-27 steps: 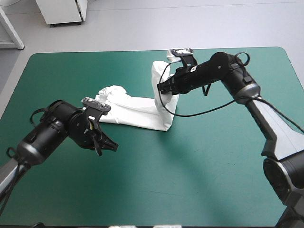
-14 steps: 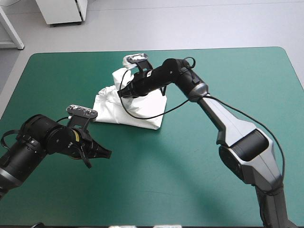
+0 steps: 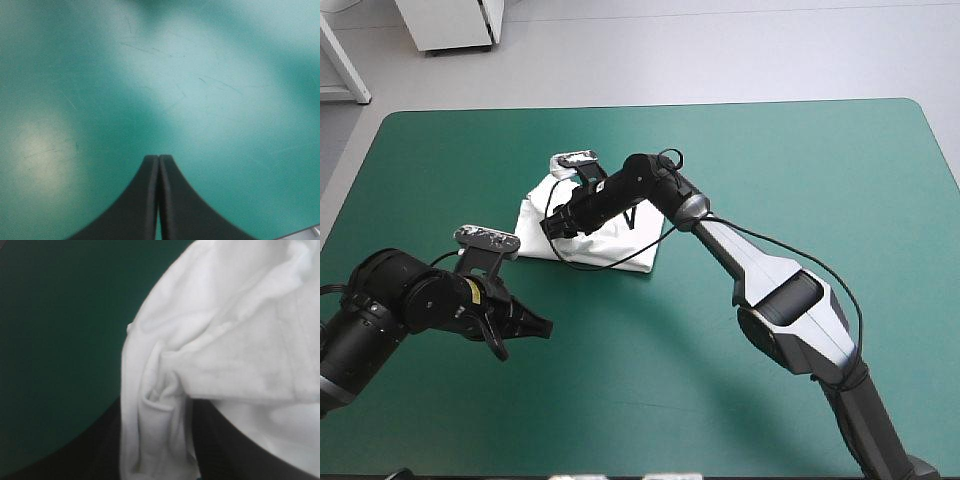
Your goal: Fold the cloth
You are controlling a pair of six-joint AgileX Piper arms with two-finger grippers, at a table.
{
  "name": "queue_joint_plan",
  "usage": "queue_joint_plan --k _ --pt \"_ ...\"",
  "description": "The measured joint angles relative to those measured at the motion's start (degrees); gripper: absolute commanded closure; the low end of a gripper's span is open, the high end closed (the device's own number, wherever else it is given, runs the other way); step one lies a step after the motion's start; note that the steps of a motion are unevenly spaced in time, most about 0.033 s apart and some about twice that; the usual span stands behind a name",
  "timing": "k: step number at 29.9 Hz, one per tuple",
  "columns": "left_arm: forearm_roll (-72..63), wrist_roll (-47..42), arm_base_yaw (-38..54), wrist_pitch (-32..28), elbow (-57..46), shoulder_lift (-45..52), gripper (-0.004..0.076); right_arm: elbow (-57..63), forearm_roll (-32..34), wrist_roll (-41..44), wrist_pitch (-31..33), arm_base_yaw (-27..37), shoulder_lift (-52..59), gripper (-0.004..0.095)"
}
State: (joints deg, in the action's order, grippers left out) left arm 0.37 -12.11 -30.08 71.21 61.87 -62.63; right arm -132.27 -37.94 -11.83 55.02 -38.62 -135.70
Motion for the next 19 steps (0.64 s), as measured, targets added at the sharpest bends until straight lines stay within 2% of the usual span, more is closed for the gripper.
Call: queue_joint_plan --k 4,9,14,19 --pt "-0.1 -0.1 0.0 0.0 0.0 0.0 0.0733 -2.0 -0.7 1.5 1.6 0.0 0.0 0.0424" --pt "-0.4 -0.2 0.0 0.0 0.0 0.0 0.0733 -6.6 4.4 4.0 6.2 0.0 0.0 0.0424" --pt "-1.5 -0.2 0.0 0.0 0.0 0.0 0.0733 -9.6 10.0 6.1 14.2 0.0 0.0 0.0426" --pt "-1.7 -0.9 0.1 0.0 0.0 0.0 0.0733 -9.9 13.5 7.6 16.3 0.1 0.3 0.0426"
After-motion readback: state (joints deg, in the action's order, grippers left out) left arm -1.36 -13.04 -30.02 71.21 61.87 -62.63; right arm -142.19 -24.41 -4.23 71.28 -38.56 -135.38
